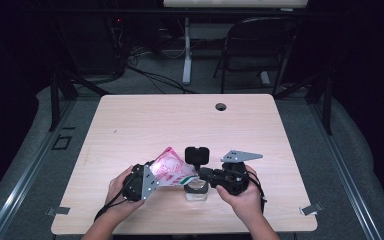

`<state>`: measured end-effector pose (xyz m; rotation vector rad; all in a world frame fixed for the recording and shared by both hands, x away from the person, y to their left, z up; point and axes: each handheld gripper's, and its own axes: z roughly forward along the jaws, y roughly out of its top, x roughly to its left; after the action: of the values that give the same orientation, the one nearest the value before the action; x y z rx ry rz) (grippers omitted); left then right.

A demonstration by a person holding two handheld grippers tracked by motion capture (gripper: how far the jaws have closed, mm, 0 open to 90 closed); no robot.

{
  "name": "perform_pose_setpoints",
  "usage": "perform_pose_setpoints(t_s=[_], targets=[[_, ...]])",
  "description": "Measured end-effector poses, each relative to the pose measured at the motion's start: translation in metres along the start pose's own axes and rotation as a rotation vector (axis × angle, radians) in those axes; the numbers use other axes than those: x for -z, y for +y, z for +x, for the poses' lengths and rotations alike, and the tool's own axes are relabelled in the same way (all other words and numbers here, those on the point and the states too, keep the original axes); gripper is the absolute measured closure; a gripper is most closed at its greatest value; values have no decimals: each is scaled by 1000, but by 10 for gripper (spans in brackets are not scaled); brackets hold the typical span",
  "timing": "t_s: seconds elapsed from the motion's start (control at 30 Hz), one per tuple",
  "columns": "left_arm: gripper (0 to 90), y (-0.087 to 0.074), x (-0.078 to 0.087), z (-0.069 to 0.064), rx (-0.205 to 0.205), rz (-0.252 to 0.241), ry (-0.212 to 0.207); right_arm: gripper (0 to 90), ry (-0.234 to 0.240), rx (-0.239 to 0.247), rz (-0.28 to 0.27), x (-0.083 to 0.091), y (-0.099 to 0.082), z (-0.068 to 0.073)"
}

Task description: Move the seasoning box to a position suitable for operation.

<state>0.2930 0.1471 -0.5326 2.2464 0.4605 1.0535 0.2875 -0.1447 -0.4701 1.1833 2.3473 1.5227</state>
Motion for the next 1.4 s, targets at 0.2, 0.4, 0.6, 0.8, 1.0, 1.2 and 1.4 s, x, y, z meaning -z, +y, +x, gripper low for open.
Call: perform_pose_setpoints(t_s=[0.2, 0.4, 0.6, 0.8, 1.0, 1.2, 1.4], targets=[[581, 0, -1, 4, 6, 7, 8, 778, 4, -2, -13, 7, 0, 0], [581, -2, -3, 6, 12, 11, 14, 726, 46, 26, -2, 9, 0, 5], [581, -3, -2, 8, 15, 20, 23, 684, 49, 42, 2, 8, 0, 7], [582, -3, -2, 7, 9, 17, 22, 649, 47, 67, 5, 5, 1, 11], [582, 0, -3, -1, -42, 23, 44, 667, 15, 89, 1, -2, -2, 14], [582, 1, -3, -3, -55, 29, 57, 767, 32, 114, 1, -3, -3, 18], [583, 3, -2, -4, -77, 29, 87, 880, 56, 105, 28, -4, -4, 17]])
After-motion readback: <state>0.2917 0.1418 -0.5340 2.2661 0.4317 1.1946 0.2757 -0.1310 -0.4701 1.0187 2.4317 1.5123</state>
